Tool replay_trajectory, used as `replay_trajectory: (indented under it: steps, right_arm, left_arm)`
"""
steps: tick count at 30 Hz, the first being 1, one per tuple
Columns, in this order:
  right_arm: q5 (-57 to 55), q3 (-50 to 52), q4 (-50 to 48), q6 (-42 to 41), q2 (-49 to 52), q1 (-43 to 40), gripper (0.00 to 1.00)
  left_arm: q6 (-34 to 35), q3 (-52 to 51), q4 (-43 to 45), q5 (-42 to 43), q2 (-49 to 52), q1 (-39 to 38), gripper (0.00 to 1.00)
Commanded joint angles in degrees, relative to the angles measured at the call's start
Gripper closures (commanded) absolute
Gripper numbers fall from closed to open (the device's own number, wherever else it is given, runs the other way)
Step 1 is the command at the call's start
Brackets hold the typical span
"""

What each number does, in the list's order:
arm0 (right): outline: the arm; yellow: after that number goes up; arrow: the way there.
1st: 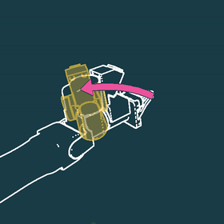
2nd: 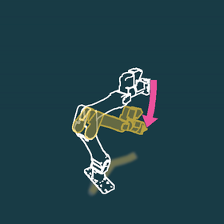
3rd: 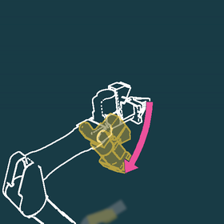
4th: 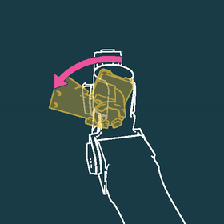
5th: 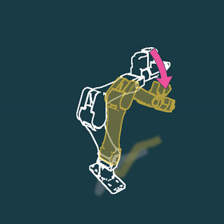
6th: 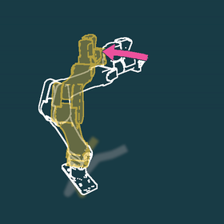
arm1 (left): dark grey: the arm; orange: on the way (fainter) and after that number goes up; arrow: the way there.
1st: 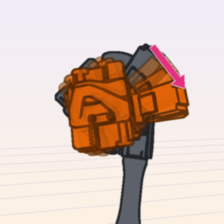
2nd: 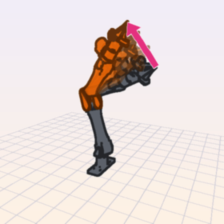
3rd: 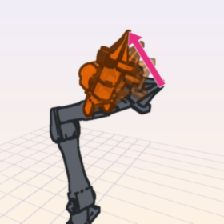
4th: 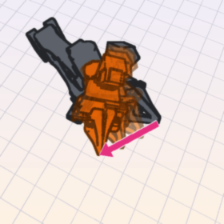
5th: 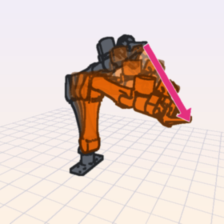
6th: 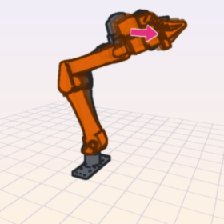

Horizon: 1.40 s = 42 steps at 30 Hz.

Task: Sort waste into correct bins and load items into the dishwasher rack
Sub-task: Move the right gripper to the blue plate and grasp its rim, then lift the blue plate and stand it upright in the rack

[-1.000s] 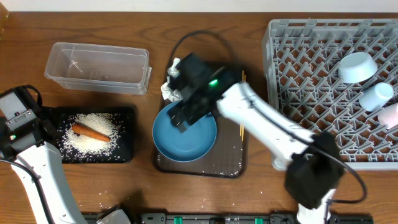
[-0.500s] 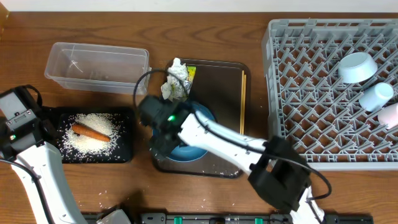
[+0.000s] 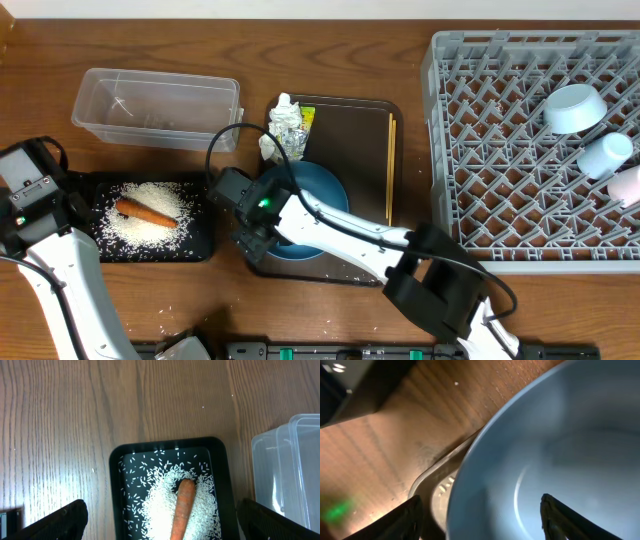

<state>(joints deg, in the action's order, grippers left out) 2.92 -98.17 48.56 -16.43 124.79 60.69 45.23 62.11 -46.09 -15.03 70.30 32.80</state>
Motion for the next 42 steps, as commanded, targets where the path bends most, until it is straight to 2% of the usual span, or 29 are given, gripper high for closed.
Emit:
replay_trajectory:
  steps: [1, 4, 6, 13, 16, 17, 24, 30, 36, 42]
  right_arm:
    - [-0.96, 0.13, 0.04, -2.01, 1.66, 0.79, 0.31]
    - [-1.05, 0.17, 0.35, -2.93, 1.90, 1.20, 0.34]
    - [-1.05, 0.17, 0.17, -3.74, 1.90, 1.51, 0.40]
    - [-0.98, -0.13, 0.09, -3.78, 1.86, 1.81, 0.74]
    - [-0.96, -1.51, 1.40, -3.78, 1.84, 1.46, 0.96]
    - [-0.96, -2.43, 2.43, -3.74, 1.84, 1.33, 0.99]
    - [-1.73, -13.62, 11.78, -1.33, 1.29, -1.11, 0.99]
    - [-5.73, -25.03, 21.75, -2.05, -2.32, -8.04, 0.99]
    - [-2.21, -27.74, 26.21, -3.52, -10.93, -20.74, 0.99]
    - [10.10, -27.69, 30.91, -2.75, -18.18, -37.42, 0.99]
  left_arm:
    - [0.74, 0.00, -0.11, -0.94, 0.11, 0.13, 0.03]
    - [0.74, 0.00, -0.11, -0.94, 0.11, 0.13, 0.03]
    - [0.74, 0.00, -0.11, -0.94, 0.11, 0.13, 0.03]
    - [0.74, 0.00, -0.13, -0.94, 0.11, 0.13, 0.03]
    - [0.74, 0.00, -0.11, -0.94, 0.11, 0.13, 0.03]
    - [0.74, 0.00, -0.11, -0.94, 0.11, 0.13, 0.03]
    - [0.74, 0.00, -0.11, -0.94, 0.11, 0.13, 0.03]
    - [0.74, 0.00, -0.11, -0.94, 0.11, 0.13, 0.03]
    - [0.74, 0.00, -0.13, -0.94, 0.11, 0.13, 0.03]
    - [0.74, 0.00, -0.11, -0.94, 0.11, 0.13, 0.03]
